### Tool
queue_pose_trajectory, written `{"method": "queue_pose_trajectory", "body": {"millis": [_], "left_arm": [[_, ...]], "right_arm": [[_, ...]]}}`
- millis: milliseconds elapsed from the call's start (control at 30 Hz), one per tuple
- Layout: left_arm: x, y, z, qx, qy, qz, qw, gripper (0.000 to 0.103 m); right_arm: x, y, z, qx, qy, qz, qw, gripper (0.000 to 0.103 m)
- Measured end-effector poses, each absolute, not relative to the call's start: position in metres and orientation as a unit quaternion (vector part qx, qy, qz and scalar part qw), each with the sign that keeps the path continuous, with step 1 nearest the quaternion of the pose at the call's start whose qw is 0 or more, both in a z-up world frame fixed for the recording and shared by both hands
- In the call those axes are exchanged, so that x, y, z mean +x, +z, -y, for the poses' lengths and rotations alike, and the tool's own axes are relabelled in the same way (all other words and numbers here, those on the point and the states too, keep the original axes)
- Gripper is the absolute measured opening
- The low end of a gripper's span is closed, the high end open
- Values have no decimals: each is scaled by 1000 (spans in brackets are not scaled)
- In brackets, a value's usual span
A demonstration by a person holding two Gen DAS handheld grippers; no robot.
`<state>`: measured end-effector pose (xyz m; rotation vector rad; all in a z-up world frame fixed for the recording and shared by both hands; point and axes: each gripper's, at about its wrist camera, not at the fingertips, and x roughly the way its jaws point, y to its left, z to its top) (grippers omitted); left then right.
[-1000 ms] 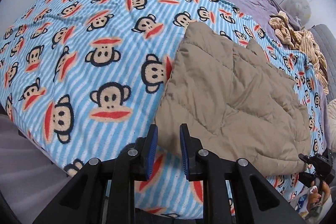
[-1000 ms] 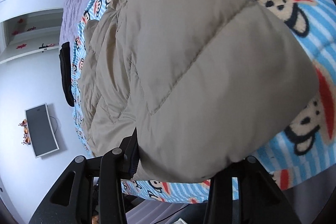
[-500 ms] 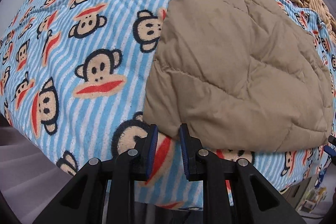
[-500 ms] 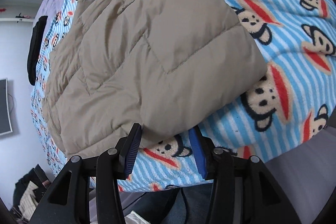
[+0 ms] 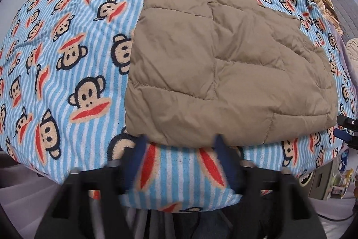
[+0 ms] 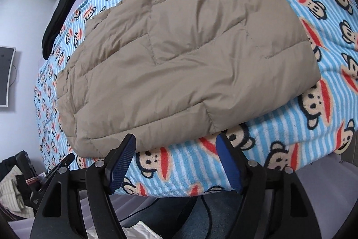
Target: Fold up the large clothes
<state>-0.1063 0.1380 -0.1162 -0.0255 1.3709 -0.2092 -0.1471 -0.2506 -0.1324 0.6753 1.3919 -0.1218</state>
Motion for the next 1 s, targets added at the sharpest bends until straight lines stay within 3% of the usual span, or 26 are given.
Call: {"method": "queue_pose_trajectory", "body": {"millis": [200,1000], "left_arm": [[-108,-101,-131,12,-95,-611,786,98],[-127,-68,-73,25,-49,-595,802,98]], "right_arm": [[-143,-124,239,299,-44,-624,721,86],[-135,-103,261,245,-9,-603,759,88]]}}
